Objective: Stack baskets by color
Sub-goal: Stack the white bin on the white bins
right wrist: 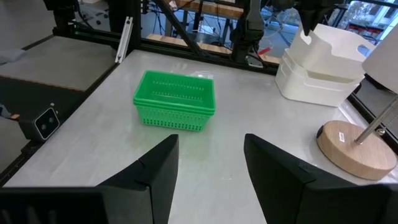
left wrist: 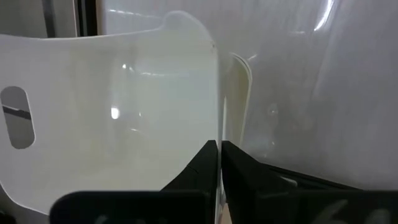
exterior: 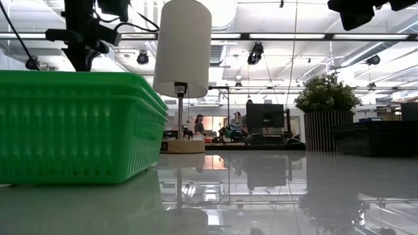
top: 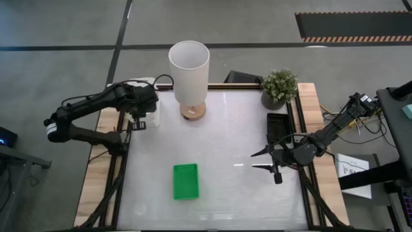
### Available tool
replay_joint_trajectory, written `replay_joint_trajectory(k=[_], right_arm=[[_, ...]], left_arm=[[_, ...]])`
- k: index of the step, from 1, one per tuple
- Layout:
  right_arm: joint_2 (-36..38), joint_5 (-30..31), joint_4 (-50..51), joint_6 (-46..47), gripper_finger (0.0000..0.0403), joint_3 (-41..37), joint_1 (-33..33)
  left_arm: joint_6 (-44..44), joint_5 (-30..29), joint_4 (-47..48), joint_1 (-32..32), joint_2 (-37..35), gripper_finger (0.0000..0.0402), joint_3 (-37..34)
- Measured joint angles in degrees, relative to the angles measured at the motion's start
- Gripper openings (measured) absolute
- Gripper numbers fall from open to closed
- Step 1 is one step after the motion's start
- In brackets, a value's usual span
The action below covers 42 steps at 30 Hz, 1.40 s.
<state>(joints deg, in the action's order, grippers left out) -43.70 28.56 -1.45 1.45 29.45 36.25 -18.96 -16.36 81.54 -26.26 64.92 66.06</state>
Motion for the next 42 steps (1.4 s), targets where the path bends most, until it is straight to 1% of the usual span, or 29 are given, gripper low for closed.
replay_joint_trajectory(k=[11,18,23,36,39,42], right_arm=[[0.00,0.00,0.00,-0.07,0.0176,0.02,0.00],[0.00,0.00,-0.02,-0.11,0.0176,0.02,-0.02],[0.00,0.00,-0.02,-0.17,0.0176,0.01,-0.02],[0.00,-0.02,-0.01,-0.04,0.0176,0.02,-0.01],[0.00,-0.02,-0.02,-0.02,0.0176,0.02,-0.02],[0.00,-0.02,-0.02,-0.02,0.0176,0.02,-0.02]], left_arm=[[-0.94,0.00,0.11,0.01,0.07,0.0000,0.00],[-1.01,0.04,3.38,0.02,-0.40,0.0000,-0.04],[-4.11,1.04,3.15,0.02,-1.06,0.0000,-0.04],[-3.98,1.38,1.43,0.02,-0.45,0.0000,-0.07],[-3.90,1.34,1.40,0.02,-0.45,0.0013,-0.07],[-3.85,1.31,1.41,0.02,-0.45,0.0040,-0.07]])
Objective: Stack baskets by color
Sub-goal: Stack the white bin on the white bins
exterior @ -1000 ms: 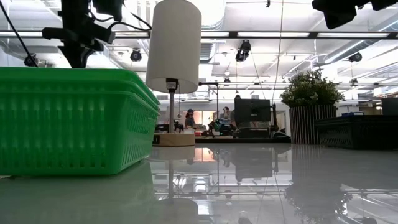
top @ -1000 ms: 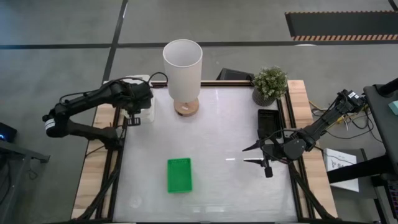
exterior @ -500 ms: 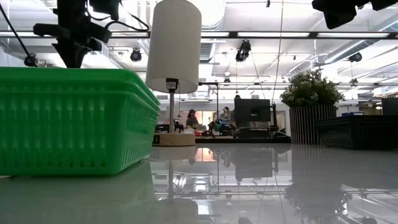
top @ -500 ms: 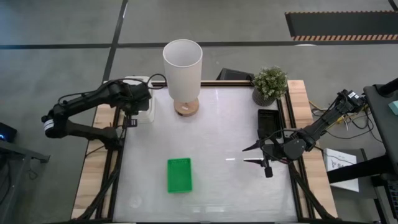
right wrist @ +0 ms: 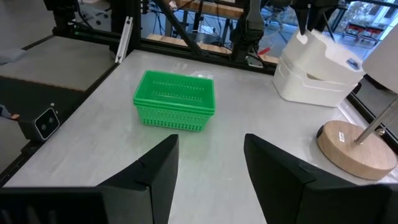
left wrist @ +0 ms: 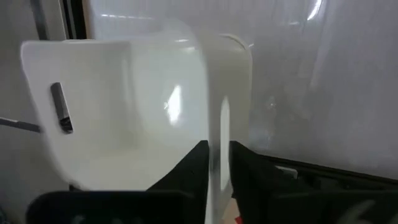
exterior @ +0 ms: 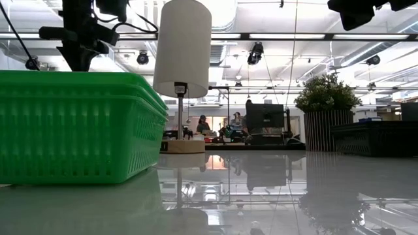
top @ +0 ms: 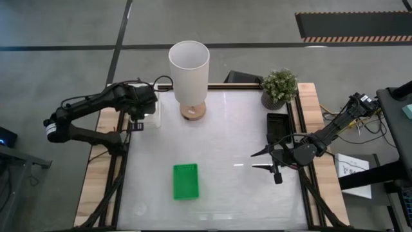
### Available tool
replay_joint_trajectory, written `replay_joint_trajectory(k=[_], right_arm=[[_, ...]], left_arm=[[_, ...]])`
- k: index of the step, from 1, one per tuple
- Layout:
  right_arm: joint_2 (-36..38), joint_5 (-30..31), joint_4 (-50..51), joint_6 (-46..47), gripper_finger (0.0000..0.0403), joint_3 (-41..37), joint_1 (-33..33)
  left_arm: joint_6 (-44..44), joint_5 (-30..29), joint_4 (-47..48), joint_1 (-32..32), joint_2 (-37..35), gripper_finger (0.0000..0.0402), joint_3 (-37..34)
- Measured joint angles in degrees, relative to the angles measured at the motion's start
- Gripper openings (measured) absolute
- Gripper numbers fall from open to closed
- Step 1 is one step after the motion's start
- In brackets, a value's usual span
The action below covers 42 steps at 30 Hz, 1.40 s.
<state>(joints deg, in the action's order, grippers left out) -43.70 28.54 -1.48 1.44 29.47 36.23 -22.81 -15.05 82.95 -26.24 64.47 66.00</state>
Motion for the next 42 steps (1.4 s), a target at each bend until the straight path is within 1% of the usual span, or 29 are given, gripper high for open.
replay_joint_trajectory(k=[6,9,12,14,17,19,22,23,24,26,29,33,35,39,42], right_arm=[[0.00,0.00,0.00,0.02,0.0176,0.00,0.02],[0.00,0.00,0.00,0.00,0.0176,0.00,0.01],[0.00,0.00,0.00,-0.03,0.0176,0.00,0.00],[0.00,0.00,-0.02,-0.03,0.0176,0.00,0.02],[0.00,0.01,-0.02,0.00,0.0176,0.00,0.02],[0.00,0.01,-0.03,0.02,0.0176,0.00,0.01],[0.00,0.02,-0.04,0.01,0.0176,0.00,0.01],[0.00,0.02,-0.03,-0.01,0.0176,0.00,0.00],[0.02,0.02,-0.03,-0.05,0.0176,0.00,0.02],[0.00,0.02,-0.04,-0.11,0.0176,0.00,0.02],[0.00,0.02,-0.04,-0.15,0.0176,0.00,0.01],[0.00,0.02,-0.02,-0.14,0.0176,0.00,0.00],[0.00,0.02,-0.02,-0.14,0.0176,0.00,0.02],[0.00,0.02,-0.02,-0.16,0.0176,0.00,0.01],[0.00,0.02,-0.02,-0.67,0.0176,0.00,0.00]], left_arm=[[1.41,-0.02,0.01,0.04,0.00,0.0092,0.00],[2.83,-0.04,0.01,0.04,0.00,0.0104,0.01],[3.24,-0.33,-0.03,0.04,0.24,0.0106,0.35],[6.37,-2.26,0.02,0.05,0.47,0.0102,0.28],[10.87,-9.66,0.93,0.15,0.76,0.0084,0.28],[11.29,-8.72,1.13,0.07,0.70,0.0063,0.31],[11.45,-1.88,1.38,0.11,0.57,0.0031,0.30],[11.54,-0.16,1.34,0.15,0.60,0.0022,0.28],[11.86,0.27,1.04,0.20,0.68,0.0014,0.26],[12.54,0.46,0.93,0.15,0.98,0.0004,0.26],[13.47,-1.19,0.89,0.11,1.67,0.0004,0.26],[12.92,-6.71,0.53,0.12,3.10,0.0006,0.23],[11.86,-8.42,0.45,0.09,4.01,0.0006,0.24],[8.84,-7.51,-0.59,0.11,5.78,0.0006,0.23],[7.57,-4.57,-1.26,0.11,7.05,0.0006,0.46]])
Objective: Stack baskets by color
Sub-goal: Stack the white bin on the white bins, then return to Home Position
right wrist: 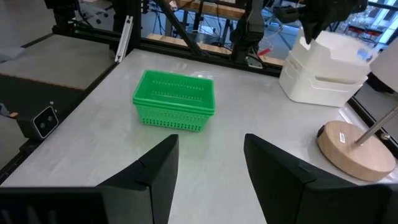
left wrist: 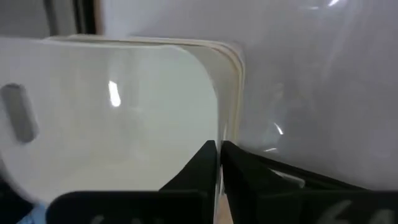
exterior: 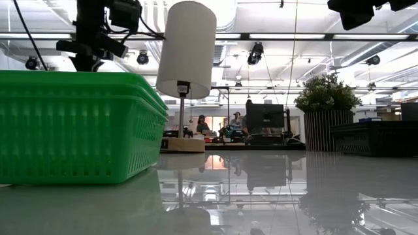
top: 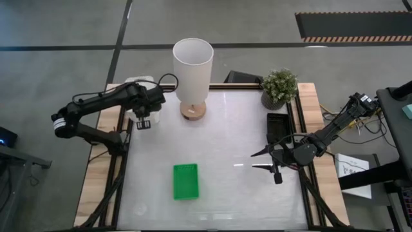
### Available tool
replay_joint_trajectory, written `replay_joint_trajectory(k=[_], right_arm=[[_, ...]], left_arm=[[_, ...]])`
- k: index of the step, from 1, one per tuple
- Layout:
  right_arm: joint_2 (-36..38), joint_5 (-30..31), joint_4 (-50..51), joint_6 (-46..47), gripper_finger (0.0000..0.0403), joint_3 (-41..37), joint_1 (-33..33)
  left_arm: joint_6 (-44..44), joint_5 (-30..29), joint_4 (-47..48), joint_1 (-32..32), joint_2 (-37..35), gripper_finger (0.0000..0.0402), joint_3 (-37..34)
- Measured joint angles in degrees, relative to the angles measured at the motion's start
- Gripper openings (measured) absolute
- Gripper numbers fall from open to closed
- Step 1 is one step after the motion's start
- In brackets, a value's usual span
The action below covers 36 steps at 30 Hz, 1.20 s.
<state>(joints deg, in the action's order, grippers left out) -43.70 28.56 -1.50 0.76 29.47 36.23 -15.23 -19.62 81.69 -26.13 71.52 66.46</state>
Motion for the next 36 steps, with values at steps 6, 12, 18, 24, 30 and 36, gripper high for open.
replay_joint_trajectory(k=[6,12,18,24,30,36], right_arm=[[0.00,0.00,0.00,-0.36,0.0176,0.00,0.02],[0.00,0.00,0.00,-0.36,0.0176,0.00,0.02],[0.01,-0.03,0.00,-0.36,0.0176,0.00,0.01],[0.01,-1.85,-0.48,1.45,0.0176,0.00,0.00],[0.07,-2.01,-3.91,0.05,0.0176,0.05,0.02],[-0.20,-2.01,-3.82,0.37,0.0176,0.88,0.02]], left_arm=[[-1.61,1.15,-0.19,-0.01,0.51,0.0006,-0.07],[-1.10,1.57,-0.57,-0.02,0.42,0.0008,-0.10],[-0.13,3.38,-0.72,-0.02,0.38,0.0056,-0.15],[-1.81,3.26,1.22,0.02,0.33,0.0120,0.85],[3.23,3.74,6.25,0.83,0.26,0.0143,6.31],[16.57,5.78,1.62,4.74,-2.85,0.0137,10.76]])
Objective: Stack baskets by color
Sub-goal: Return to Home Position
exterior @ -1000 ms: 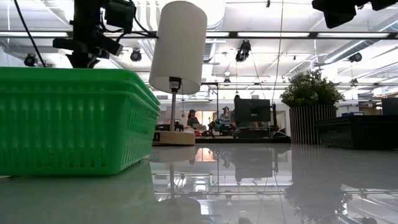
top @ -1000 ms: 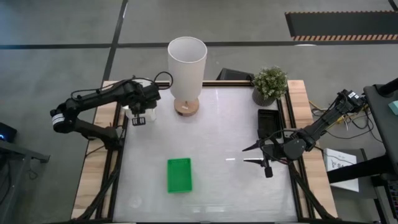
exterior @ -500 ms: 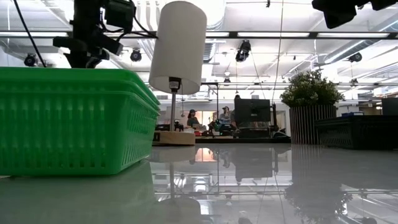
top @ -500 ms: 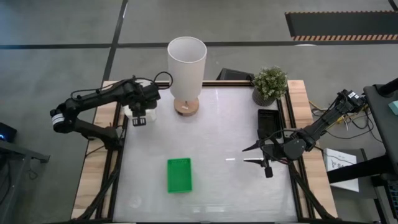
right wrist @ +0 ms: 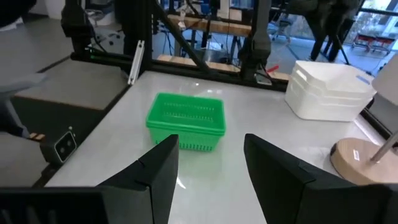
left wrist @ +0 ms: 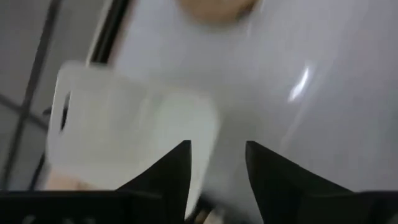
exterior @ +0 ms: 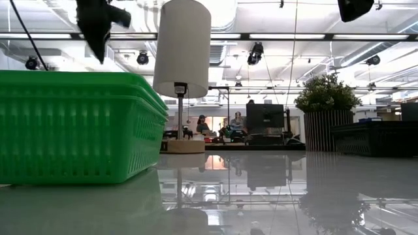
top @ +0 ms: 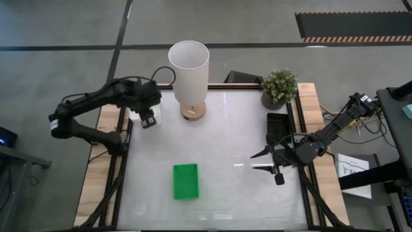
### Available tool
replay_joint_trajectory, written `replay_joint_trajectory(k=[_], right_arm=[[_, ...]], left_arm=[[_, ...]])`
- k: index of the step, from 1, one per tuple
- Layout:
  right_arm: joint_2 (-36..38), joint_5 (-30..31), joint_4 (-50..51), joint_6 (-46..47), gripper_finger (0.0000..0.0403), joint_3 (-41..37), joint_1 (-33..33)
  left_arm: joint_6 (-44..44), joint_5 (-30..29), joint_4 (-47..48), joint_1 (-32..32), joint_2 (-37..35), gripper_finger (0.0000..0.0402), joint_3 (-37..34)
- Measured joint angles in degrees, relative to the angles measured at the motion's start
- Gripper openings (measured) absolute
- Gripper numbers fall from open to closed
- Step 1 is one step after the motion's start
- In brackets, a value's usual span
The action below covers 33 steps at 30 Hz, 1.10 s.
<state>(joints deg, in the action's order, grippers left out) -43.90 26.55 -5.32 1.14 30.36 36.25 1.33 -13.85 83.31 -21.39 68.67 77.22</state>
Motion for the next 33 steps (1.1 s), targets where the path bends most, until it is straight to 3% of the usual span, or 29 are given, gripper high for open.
replay_joint_trajectory(k=[5,11,17,24,30,33], right_arm=[[-1.56,0.01,0.33,2.85,0.0176,-0.98,0.00],[-5.53,0.63,-0.10,8.99,0.0176,-3.11,0.00],[-11.40,8.46,-0.16,17.63,0.0176,-3.10,0.00],[-17.53,14.03,-0.05,26.33,0.0176,-1.43,-0.02],[-20.08,15.49,1.31,29.78,0.0176,3.28,-0.02],[-20.08,15.39,7.60,32.45,0.0176,6.56,-0.11]], left_arm=[[11.66,-0.43,-12.13,9.30,-5.55,0.0122,-4.02],[18.02,-10.85,-28.44,24.03,-9.61,0.0106,-12.89],[19.29,-16.60,-43.47,34.14,-9.80,0.0102,-21.67],[17.34,-16.98,-61.98,40.06,-8.42,0.0102,-31.15],[16.08,-17.02,-72.11,42.39,-7.20,0.0102,-35.36],[15.95,-16.69,-74.27,43.32,-6.81,0.0102,-36.50]])
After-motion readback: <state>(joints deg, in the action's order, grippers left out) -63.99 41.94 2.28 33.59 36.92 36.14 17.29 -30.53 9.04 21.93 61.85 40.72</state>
